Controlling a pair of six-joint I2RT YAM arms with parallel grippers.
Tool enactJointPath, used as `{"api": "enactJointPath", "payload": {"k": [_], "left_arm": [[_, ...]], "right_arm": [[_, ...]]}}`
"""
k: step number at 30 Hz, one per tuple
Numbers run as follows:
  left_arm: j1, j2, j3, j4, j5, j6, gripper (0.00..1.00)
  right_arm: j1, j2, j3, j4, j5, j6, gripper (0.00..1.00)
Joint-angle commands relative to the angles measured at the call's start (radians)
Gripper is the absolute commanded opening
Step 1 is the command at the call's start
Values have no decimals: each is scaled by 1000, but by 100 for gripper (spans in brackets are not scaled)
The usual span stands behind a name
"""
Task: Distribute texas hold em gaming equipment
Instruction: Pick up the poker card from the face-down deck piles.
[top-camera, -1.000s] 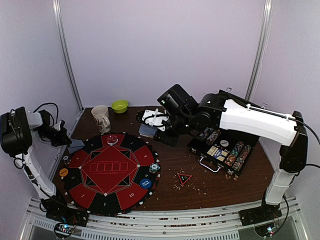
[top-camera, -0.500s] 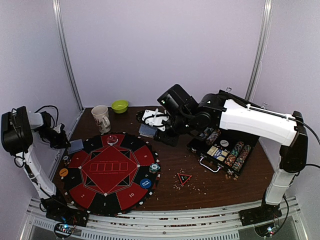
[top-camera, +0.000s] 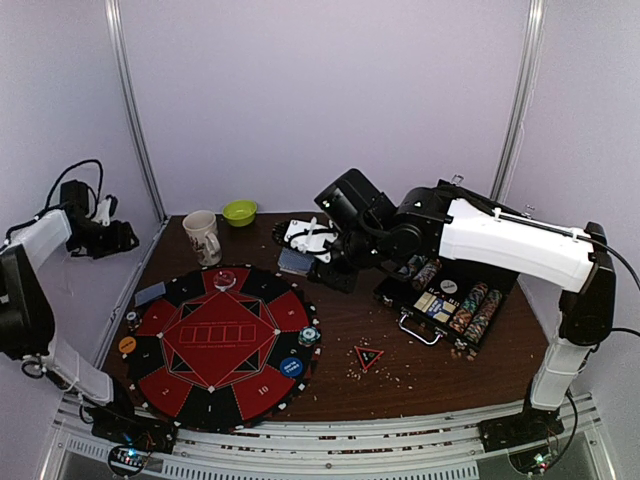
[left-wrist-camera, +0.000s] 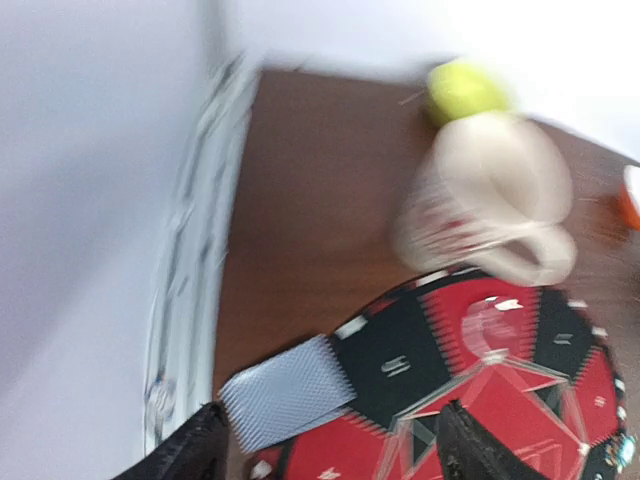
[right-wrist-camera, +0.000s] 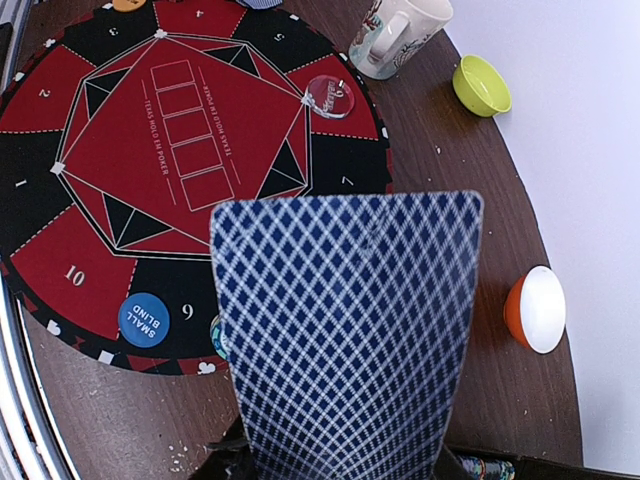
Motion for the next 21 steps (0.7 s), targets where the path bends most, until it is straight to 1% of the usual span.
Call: {"api": "enactJointPath", "payload": {"k": [1,3,5,6,8,9,10,13,17,21], "left_arm": [[-267,-188,-19,120,161,-84,76],[-419,-237,-73,201,248,-178,78],[-588,-262,-138,275,263,-279,78],[-653,-267,-160,309,261,-317,79],[-769,-267,-199,380,285,-381,86],[-817,-264,-211,419,302,-400,94],[-850,-260,-216,459,313,-411,98],[-891,-235,-218,529,330,-438,98],[-904,-179,-188,558,347,-436,98],[-937,-101,-146,532,328,-401,98]], "right_arm": [[-1,-24,6,-1,16,7,38],[-1,-16,14,-5,12,11,38],[0,-8,23,-9,7,12,38],[2,-4,26,-8,7,15,38],[5,2,29,-8,4,16,38],[6,3,30,-9,2,16,38],[8,5,29,-9,2,16,38],[8,9,27,-8,-1,17,38],[10,13,28,-10,0,18,38],[10,14,29,-8,3,15,38]]}}
